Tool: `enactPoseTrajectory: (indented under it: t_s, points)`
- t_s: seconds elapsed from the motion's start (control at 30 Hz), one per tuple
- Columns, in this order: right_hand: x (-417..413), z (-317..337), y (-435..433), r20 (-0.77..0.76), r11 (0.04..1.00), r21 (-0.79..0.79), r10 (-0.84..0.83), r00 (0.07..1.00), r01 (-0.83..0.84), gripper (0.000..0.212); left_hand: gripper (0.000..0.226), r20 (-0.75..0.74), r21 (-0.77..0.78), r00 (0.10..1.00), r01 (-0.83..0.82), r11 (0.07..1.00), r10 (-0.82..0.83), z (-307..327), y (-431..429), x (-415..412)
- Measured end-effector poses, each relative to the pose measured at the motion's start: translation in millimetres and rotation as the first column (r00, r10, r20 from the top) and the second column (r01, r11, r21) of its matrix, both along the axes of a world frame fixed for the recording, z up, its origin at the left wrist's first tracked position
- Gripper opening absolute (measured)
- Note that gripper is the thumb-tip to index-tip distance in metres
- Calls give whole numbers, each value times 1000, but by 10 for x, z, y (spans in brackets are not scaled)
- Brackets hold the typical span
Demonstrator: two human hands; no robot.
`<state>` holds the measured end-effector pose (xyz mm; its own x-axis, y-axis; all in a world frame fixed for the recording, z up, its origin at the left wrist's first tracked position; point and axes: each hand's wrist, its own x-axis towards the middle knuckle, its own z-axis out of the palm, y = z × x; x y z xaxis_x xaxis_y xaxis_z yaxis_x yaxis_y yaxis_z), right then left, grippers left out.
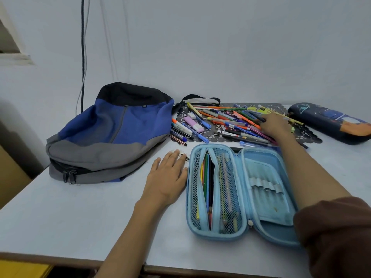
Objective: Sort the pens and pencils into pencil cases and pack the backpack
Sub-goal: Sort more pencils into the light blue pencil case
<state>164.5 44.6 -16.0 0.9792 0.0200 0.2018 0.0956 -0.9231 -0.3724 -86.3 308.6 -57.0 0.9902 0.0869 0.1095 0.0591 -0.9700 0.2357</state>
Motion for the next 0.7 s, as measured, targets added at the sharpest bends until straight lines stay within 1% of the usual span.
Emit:
enactPoseTrajectory:
  t_s: [0.07,0.13,0.2,0.27,0.37,0.47,0.57,0.7]
  points:
    - [-2,-15,1,-7,1000,15,-15,1000,15,25,51,0,-1,1000,0,1000,0,-3,3,3]
    - [-6,-3,0,2,999,30,-35,999,35,19,51,-1,4,1000,1,1000,-1,-6,3,5]
    - [-23,23,3,31,997,1,-79,996,79,13,51,-2,5,1000,1,1000,-1,-1,3,7]
    - [-29,30,1,54,996,-20,-80,995,81,13,51,-2,6,1000,-1,1000,1,3,-2,6]
    - [-29,23,-14,40,999,-21,-47,998,48,19,51,2,6,1000,-1,1000,1,5,-4,9]
    - [-47,20,-22,40,997,5,-73,997,72,17,51,2,10,1000,0,1000,0,4,-4,14]
    - [-68,22,-8,49,995,-6,-98,994,98,19,51,-7,0,1000,-4,1000,4,6,-3,13]
    - [-74,28,1,62,996,-19,-84,995,85,20,51,-3,0,1000,-4,1000,4,10,-6,5]
